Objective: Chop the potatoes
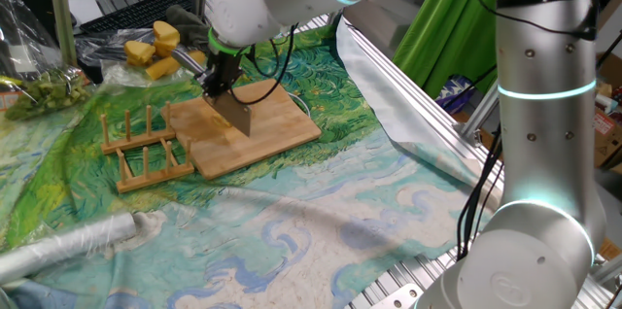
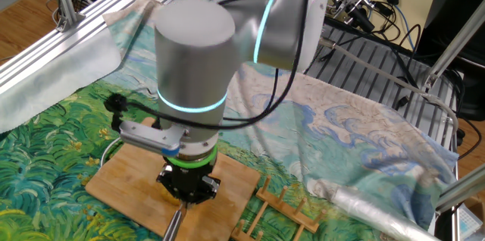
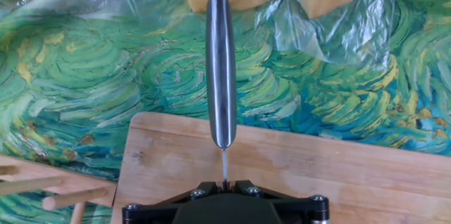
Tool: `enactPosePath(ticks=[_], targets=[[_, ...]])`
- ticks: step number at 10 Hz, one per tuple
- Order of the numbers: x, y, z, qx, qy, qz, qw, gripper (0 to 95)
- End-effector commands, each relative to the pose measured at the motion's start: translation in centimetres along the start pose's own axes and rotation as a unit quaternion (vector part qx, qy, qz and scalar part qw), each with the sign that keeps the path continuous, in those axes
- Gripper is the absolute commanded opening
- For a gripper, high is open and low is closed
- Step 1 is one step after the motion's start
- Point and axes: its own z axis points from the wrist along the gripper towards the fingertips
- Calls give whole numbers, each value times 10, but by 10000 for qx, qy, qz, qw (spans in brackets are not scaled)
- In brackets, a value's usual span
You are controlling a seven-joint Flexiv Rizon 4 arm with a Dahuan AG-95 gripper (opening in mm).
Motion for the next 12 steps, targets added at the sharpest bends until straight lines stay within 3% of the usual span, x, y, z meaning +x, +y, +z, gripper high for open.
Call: enactPosePath(ticks=[1,8,11,12], targets=[[-2,-2,0,17,-11,7,10000,0],[-7,-11,-6,28,-18,5,10000,0],[-5,-11,4,33,-9,4,10000,0],[-4,-12,12,28,-18,5,10000,0]])
